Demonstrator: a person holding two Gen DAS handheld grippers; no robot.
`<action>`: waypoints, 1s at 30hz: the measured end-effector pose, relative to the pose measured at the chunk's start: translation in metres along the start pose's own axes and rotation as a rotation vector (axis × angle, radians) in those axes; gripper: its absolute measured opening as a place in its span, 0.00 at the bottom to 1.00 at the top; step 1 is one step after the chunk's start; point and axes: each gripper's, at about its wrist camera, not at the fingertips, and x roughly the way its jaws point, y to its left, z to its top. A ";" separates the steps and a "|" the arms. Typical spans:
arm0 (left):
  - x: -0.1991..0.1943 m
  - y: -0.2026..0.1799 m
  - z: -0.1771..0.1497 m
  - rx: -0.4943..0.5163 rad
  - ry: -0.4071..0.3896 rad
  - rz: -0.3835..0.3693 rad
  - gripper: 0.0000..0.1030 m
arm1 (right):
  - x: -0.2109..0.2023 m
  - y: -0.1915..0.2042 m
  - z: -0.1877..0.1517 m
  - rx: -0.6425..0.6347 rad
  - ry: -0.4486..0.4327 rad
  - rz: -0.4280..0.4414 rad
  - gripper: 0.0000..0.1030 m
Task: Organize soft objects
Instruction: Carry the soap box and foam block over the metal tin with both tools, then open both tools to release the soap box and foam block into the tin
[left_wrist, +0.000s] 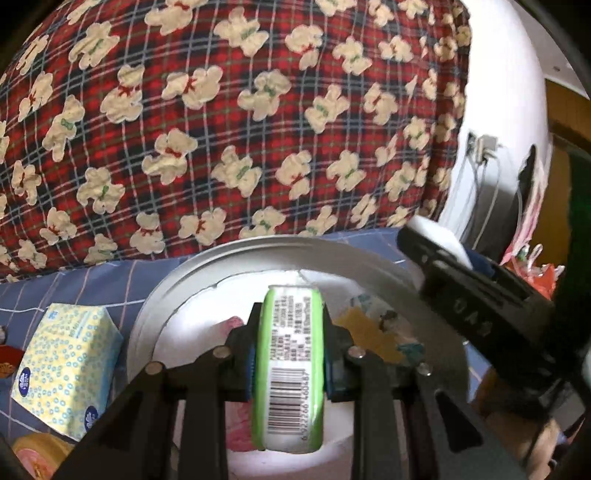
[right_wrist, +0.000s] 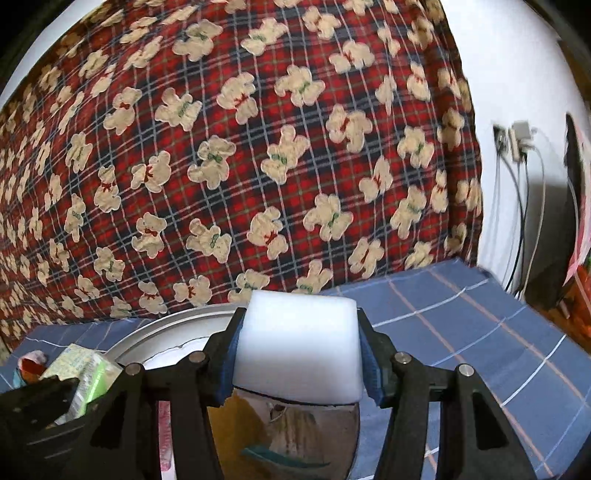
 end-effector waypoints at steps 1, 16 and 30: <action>0.002 0.001 0.001 -0.004 0.010 0.006 0.24 | 0.001 -0.002 0.000 0.018 0.013 0.009 0.56; 0.020 0.002 -0.005 0.010 0.104 0.077 0.24 | 0.006 0.003 -0.002 0.042 0.088 0.077 0.56; 0.020 0.004 -0.007 0.004 0.112 0.103 0.65 | 0.005 0.011 -0.002 0.029 0.097 0.121 0.74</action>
